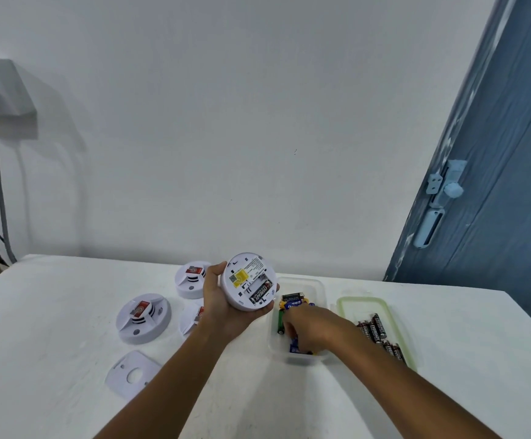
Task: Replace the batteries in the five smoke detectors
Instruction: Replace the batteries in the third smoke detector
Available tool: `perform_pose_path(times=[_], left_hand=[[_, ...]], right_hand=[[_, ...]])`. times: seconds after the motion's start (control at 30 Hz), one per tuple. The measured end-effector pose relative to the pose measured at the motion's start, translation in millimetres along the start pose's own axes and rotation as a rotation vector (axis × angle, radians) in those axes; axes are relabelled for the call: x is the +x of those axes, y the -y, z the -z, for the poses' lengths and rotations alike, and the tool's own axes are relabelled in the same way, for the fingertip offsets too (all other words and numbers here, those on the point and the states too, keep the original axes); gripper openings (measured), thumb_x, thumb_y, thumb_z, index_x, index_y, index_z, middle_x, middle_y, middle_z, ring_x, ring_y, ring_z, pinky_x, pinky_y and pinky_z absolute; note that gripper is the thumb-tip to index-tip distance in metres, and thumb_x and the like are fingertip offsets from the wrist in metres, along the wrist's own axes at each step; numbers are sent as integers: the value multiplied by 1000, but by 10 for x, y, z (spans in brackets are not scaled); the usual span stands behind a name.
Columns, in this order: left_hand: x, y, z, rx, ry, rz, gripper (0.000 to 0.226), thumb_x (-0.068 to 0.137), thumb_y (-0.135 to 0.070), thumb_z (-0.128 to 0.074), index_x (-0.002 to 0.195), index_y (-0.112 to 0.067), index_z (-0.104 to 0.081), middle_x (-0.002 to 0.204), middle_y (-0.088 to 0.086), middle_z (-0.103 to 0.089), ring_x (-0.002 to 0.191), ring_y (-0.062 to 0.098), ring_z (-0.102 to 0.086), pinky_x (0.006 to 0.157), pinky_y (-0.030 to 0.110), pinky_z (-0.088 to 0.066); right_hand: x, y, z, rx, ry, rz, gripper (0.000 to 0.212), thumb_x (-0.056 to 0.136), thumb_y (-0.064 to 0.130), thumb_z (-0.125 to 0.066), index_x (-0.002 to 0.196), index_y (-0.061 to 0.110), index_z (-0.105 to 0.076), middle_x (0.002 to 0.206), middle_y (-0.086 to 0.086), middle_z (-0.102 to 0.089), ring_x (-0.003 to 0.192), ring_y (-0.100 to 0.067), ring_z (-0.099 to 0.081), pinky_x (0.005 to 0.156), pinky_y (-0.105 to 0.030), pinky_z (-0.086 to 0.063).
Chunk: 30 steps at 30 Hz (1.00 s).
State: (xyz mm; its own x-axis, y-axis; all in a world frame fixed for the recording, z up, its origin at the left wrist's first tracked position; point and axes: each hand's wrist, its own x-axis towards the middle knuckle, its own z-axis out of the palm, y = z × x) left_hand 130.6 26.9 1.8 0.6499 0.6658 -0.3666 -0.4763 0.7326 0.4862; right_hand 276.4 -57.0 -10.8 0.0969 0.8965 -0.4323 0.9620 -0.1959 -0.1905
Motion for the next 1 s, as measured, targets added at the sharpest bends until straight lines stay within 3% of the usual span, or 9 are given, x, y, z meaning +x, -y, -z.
perform_pose_path(times=[0.1, 0.17, 0.23, 0.33, 0.4, 0.5, 0.73, 0.87, 1.0], left_hand=[[-2, -5, 3, -23, -4, 0, 53, 86, -49, -44, 115, -10, -64, 101, 22, -71, 109, 45, -53, 83, 46, -44], [-6, -19, 3, -26, -7, -2, 52, 86, -49, -44, 115, -10, -64, 102, 22, -71, 108, 45, -54, 85, 46, -43], [-9, -45, 8, -27, -5, -5, 52, 85, -48, -45, 115, -10, -64, 105, 21, -69, 106, 45, -55, 84, 45, -43], [-10, -71, 21, -51, 6, -8, 52, 83, -48, -46, 115, -11, -64, 105, 21, -69, 106, 46, -55, 83, 44, -44], [-14, -86, 21, -61, 13, -9, 53, 80, -47, -49, 116, -11, -64, 105, 21, -69, 107, 46, -55, 82, 43, -45], [-18, -87, -5, -55, 15, -8, 55, 76, -47, -51, 116, -11, -64, 109, 21, -67, 108, 45, -54, 84, 44, -44], [-35, -60, -63, -79, 7, 3, 56, 71, -45, -54, 114, -11, -64, 117, 22, -63, 110, 45, -53, 87, 46, -42], [-41, -64, -51, -68, -1, 4, 56, 76, -48, -52, 118, -12, -63, 121, 22, -62, 112, 45, -52, 88, 48, -42], [-32, -62, -59, -85, -2, -7, 61, 75, -47, -54, 124, -13, -61, 123, 20, -61, 112, 38, -53, 95, 49, -40]], right_hand=[[-3, -14, -21, 10, -32, 44, 30, 79, -5, -54, 105, 8, -59, 108, -12, -61, 80, -24, -50, 62, -26, -31], [-6, -84, 4, 151, -67, 71, 28, 78, 2, -60, 101, 17, -55, 97, -5, -58, 78, -22, -52, 57, -27, -39], [-13, -184, 59, 434, -112, 81, 30, 76, 4, -64, 98, 22, -55, 84, -1, -60, 72, -19, -56, 61, -33, -49], [-92, -292, 155, 929, -160, 155, 27, 79, -3, -65, 100, 13, -60, 75, -7, -65, 69, -24, -60, 66, -39, -53], [-158, -324, 198, 1262, -110, 192, 25, 85, -8, -62, 105, 8, -60, 79, -12, -64, 74, -31, -64, 69, -40, -58], [-210, -330, 209, 1533, -20, 229, 31, 89, -8, -56, 117, 6, -59, 79, -17, -64, 78, -37, -69, 69, -43, -60], [-223, -256, 213, 1773, -7, 251, 29, 90, -11, -50, 112, 2, -64, 79, -21, -63, 72, -31, -69, 69, -41, -61], [-249, -188, 249, 1810, -6, 298, 39, 84, -18, -53, 118, -2, -62, 84, -21, -64, 75, -31, -68, 69, -37, -60], [-294, -1, 314, 1620, -255, 260, 31, 80, -12, -65, 109, -2, -64, 80, -19, -69, 71, -29, -69, 66, -31, -60]])
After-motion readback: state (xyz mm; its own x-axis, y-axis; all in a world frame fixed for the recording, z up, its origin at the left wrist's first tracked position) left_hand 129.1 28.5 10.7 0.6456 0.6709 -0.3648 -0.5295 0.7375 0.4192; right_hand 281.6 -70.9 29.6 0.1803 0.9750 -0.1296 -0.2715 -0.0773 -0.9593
